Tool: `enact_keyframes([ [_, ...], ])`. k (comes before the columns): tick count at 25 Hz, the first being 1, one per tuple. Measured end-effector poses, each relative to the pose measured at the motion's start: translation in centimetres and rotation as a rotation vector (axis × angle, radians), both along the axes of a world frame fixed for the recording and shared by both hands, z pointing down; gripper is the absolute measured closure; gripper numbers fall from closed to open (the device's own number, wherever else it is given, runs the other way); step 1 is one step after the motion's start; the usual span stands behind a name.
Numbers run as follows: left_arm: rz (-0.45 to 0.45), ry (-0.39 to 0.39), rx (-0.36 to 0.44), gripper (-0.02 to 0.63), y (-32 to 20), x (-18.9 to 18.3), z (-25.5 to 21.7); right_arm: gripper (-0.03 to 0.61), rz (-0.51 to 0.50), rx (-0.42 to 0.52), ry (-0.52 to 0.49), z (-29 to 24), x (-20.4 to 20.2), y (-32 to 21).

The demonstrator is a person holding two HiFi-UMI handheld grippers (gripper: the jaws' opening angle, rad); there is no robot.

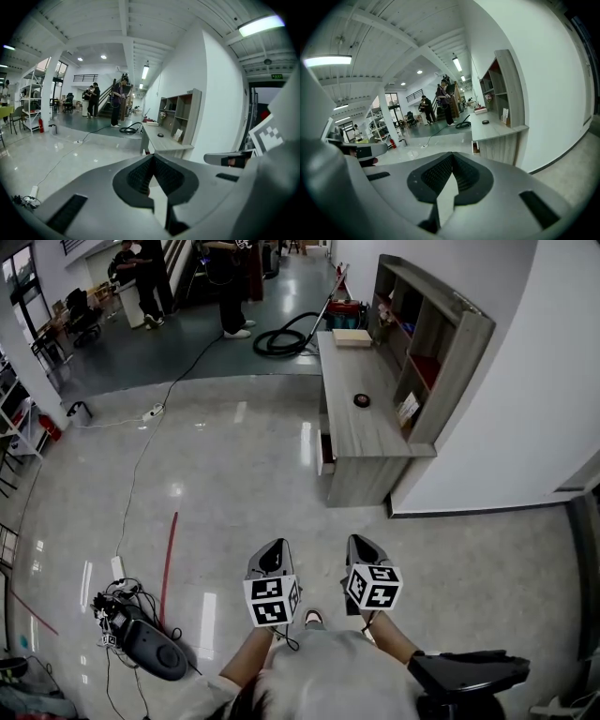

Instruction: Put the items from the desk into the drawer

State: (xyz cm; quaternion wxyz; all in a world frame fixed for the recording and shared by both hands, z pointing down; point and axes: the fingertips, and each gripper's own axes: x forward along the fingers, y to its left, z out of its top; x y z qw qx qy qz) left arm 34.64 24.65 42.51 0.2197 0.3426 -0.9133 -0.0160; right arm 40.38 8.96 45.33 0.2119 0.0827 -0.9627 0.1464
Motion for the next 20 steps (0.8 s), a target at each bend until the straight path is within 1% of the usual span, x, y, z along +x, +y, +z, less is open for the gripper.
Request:
enact_keyframes([
  [9,0.029,0.018,0.009,0.611,-4.5,-4.1,0.6,0.58,0.015,0.002,0.03,0.7,-3.7,-3.8],
  [20,0.02,0.03,0.028,0.611,-7.2,-8.1,1.2,0.58,-0.002,0.01,0.042,1.1,-7.9,-6.3],
])
